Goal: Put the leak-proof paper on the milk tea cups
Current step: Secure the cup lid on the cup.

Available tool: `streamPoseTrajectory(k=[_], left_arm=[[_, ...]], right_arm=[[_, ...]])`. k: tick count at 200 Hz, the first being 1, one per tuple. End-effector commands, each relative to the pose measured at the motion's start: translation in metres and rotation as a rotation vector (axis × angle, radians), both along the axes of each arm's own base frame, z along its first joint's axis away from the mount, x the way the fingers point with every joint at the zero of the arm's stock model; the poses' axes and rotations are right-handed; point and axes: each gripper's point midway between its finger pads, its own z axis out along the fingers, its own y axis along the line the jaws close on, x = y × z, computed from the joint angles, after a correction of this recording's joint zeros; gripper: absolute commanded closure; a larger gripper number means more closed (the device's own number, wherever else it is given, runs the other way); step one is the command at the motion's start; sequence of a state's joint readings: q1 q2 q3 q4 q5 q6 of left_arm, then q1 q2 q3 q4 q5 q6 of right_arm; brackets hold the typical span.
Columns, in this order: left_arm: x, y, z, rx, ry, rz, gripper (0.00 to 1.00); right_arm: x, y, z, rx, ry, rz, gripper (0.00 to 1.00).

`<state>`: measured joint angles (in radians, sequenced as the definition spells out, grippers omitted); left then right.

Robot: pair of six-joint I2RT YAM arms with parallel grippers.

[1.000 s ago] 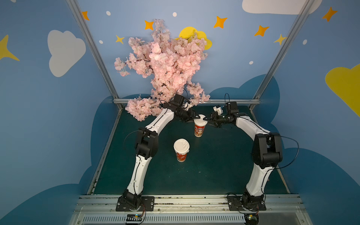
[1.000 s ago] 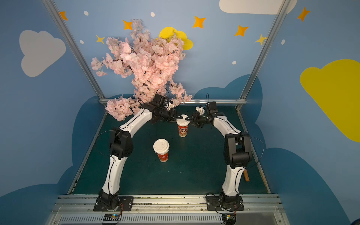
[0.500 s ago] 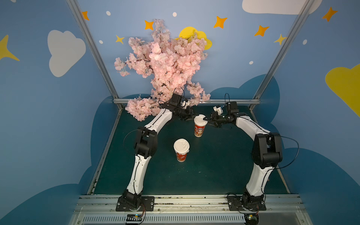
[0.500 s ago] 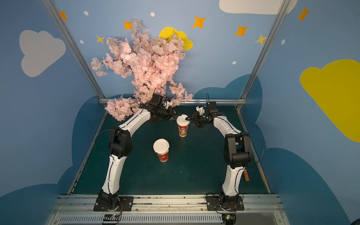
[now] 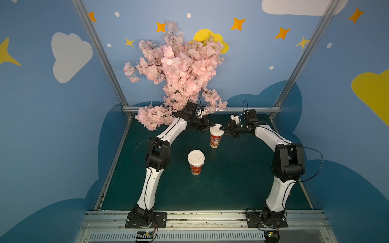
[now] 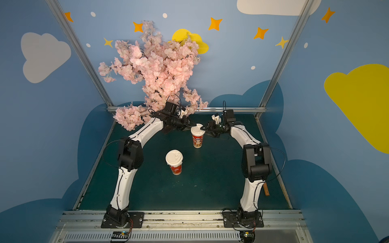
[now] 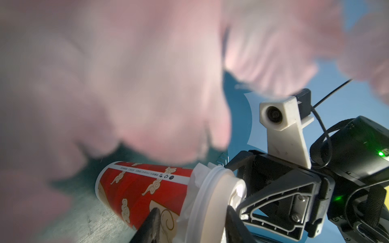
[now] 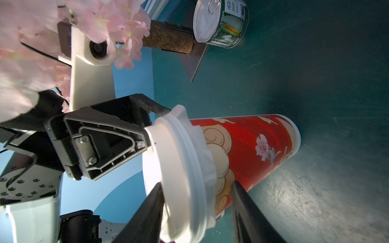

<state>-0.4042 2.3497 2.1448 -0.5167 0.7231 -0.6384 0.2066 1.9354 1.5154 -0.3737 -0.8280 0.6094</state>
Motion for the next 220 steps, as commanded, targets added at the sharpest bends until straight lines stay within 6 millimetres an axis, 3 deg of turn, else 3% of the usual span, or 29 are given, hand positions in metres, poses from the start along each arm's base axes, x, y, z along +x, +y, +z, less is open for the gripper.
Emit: streamPoseTrajectory(k=[1,46,120,166,171,177,196,201,220], left_arm=[[-0.016,0.016,-0.067,0.142,0.144,0.026,0.52],[-0.020,0.018,-0.070,0.137,0.166,0.022,0.53],[-0.015,-0.003,0.005,0.023,0.045,-0.021,0.40],[-0.016,-0.008,0.021,0.003,0.022,-0.030,0.33],[-0.016,-0.008,0.022,0.002,0.021,-0.029,0.31],[-0.016,-0.007,0.025,0.001,0.015,-0.029,0.30],[-0.016,-0.005,0.034,0.005,-0.010,-0.024,0.24],[-0.016,-0.005,0.037,0.007,-0.016,-0.024,0.19],[-0.016,-0.001,0.048,0.015,-0.045,-0.020,0.16]], right_arm=[[-0.004,0.000,-0.021,-0.049,0.053,-0.001,0.49],[-0.004,0.001,-0.021,-0.047,0.051,0.003,0.49],[0.001,0.003,0.006,-0.017,0.000,0.009,0.36],[0.002,0.004,0.021,-0.004,-0.028,0.011,0.30],[0.002,0.003,0.022,-0.004,-0.031,0.010,0.21],[0.002,0.003,0.024,-0.004,-0.033,0.010,0.19],[0.002,0.000,0.030,-0.009,-0.046,0.005,0.17],[0.002,-0.001,0.031,-0.013,-0.048,0.002,0.16],[0.001,-0.005,0.037,-0.025,-0.064,-0.005,0.16]])
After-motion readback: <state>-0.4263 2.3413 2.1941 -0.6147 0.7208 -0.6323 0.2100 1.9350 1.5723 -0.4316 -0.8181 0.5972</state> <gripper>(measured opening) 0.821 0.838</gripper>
